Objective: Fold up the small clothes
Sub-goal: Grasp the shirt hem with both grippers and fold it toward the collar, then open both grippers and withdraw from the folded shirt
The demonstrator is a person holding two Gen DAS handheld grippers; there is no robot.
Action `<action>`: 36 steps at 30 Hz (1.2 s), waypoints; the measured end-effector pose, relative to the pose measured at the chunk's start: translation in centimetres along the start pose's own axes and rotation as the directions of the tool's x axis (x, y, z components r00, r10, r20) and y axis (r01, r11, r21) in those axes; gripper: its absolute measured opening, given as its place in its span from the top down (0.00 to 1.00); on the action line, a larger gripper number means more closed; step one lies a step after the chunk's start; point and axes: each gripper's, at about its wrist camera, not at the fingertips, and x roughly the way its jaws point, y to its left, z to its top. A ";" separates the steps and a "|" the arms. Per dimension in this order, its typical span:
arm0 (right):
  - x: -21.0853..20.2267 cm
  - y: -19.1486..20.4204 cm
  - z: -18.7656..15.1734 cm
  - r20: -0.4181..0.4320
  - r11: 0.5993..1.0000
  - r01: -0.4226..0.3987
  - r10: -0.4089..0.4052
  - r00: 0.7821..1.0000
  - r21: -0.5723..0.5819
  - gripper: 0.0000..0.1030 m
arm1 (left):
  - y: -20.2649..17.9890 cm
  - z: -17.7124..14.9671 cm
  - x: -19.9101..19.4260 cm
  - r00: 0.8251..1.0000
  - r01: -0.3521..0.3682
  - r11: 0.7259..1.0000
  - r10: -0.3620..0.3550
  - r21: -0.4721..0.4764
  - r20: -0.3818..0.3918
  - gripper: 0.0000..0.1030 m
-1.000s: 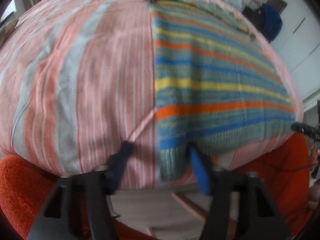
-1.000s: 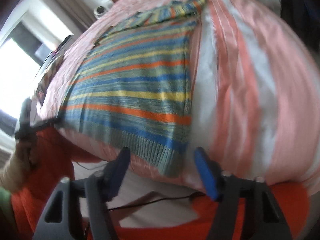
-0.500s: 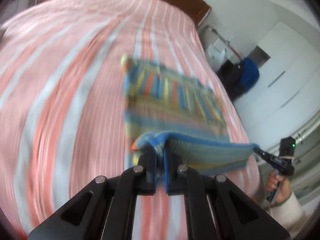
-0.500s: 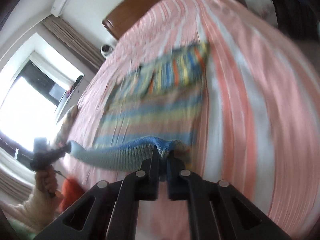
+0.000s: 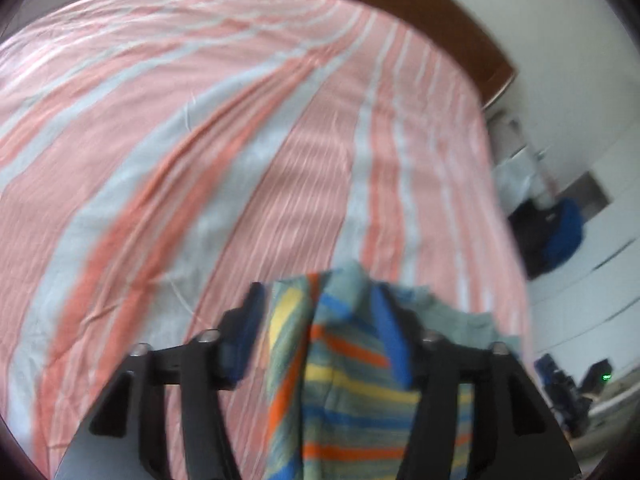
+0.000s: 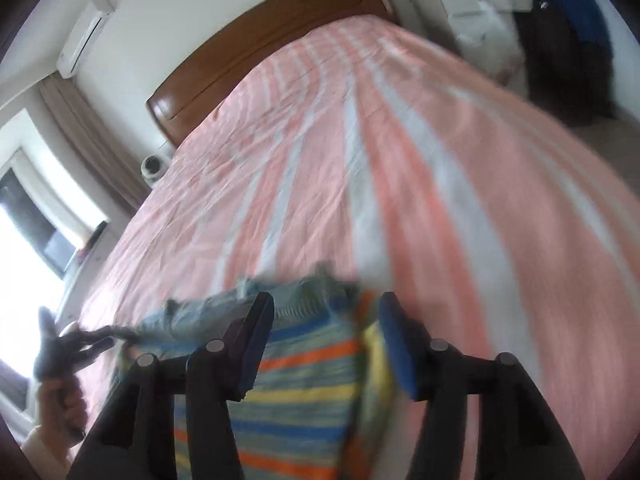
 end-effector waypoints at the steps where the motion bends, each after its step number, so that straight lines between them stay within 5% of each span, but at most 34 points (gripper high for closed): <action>1: -1.1 0.1 0.0 0.004 1.000 -0.006 0.006 1.000 -0.024 0.46 | 0.1 -0.3 -1.4 1.000 -0.009 0.999 0.008 0.032 0.020 0.31; 3: -2.6 1.0 -0.4 -0.037 0.995 -0.034 0.031 0.999 -0.089 0.46 | -0.1 -1.9 -3.7 0.999 -0.017 0.993 0.013 0.120 0.034 0.24; 7: -4.5 3.4 -4.2 -0.200 0.971 -0.137 0.097 0.975 -0.194 0.46 | -1.2 -7.3 -4.8 0.996 0.014 0.963 0.009 0.268 -0.086 0.19; 11: -4.2 4.5 -10.9 -0.344 0.934 -0.178 0.064 0.937 -0.311 0.47 | -0.6 -12.9 -2.9 0.947 -0.213 0.872 0.296 0.440 -0.128 0.42; 12: -3.5 4.1 -12.6 -0.380 0.926 -0.110 -0.039 0.924 -0.362 0.53 | -0.6 -13.4 -3.8 0.945 -0.244 0.862 0.314 0.445 -0.089 0.41; 13: -3.7 3.3 -13.7 -0.384 0.921 -0.047 -0.114 0.916 -0.387 0.62 | -0.7 -13.7 -4.9 0.922 -0.326 0.835 0.384 0.444 -0.043 0.40; 14: -4.5 2.8 -13.9 -0.355 0.924 -0.010 -0.137 0.925 -0.383 0.60 | -0.8 -13.9 -5.9 0.903 -0.379 0.815 0.429 0.439 -0.017 0.38; 18: -10.4 2.9 -14.4 -0.245 0.932 0.063 -0.159 0.956 -0.356 0.41 | -1.7 -14.8 -10.5 0.912 -0.392 0.816 0.404 0.425 0.067 0.17; 22: -13.1 4.1 -15.6 -0.205 0.917 0.060 -0.152 0.967 -0.394 0.38 | -3.4 -15.2 -12.0 0.903 -0.422 0.788 0.407 0.448 0.137 0.17; 36: -14.5 3.7 -17.1 -0.170 0.943 0.062 -0.123 0.978 -0.328 0.38 | -9.1 -18.1 -12.7 0.917 -0.393 0.757 0.364 0.522 0.163 0.16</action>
